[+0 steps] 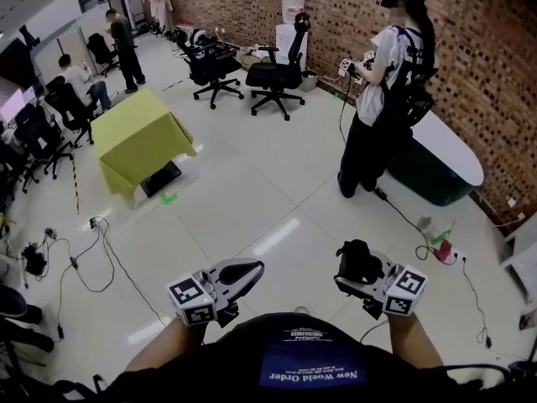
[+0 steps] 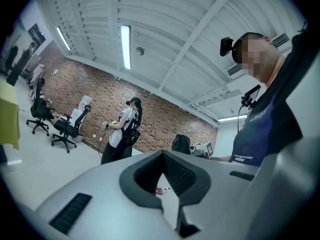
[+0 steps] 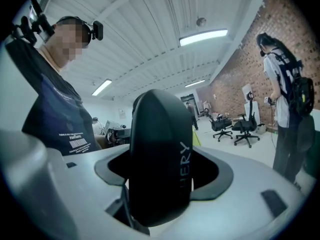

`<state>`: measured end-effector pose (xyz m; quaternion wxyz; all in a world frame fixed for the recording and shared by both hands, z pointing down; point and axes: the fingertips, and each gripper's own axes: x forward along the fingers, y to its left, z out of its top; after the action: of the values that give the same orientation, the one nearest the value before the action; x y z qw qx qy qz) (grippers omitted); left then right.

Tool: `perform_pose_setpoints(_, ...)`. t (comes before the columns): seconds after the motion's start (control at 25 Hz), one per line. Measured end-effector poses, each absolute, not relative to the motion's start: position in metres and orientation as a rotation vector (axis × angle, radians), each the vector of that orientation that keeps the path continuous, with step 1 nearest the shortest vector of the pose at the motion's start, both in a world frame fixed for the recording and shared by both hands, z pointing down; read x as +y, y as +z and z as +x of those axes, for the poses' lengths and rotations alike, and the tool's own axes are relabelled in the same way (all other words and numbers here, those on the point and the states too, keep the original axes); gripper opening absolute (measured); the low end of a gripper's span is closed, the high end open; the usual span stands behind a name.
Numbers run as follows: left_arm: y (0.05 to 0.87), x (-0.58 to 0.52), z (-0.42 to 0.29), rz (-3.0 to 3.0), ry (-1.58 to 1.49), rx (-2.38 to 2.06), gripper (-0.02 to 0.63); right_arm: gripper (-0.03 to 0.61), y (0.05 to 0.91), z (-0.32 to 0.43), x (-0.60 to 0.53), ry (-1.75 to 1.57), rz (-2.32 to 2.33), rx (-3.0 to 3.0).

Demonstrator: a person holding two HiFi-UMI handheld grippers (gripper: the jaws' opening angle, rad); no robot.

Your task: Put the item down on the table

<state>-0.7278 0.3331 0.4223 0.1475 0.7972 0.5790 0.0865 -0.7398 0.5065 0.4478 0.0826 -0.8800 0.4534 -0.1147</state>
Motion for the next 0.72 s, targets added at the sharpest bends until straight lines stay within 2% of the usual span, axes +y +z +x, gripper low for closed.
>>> perform_pose_setpoints(0.44, 0.407, 0.401, -0.598, 2.375, 0.211, 1.454, -0.006, 0.319, 0.422, -0.587, 0.569, -0.323, -2.583, 1.593)
perform_pose_setpoints(0.72, 0.41, 0.397, -0.519, 2.382, 0.198, 1.455, -0.006, 0.319, 0.43, -0.501, 0.567, -0.347, -2.579, 1.594)
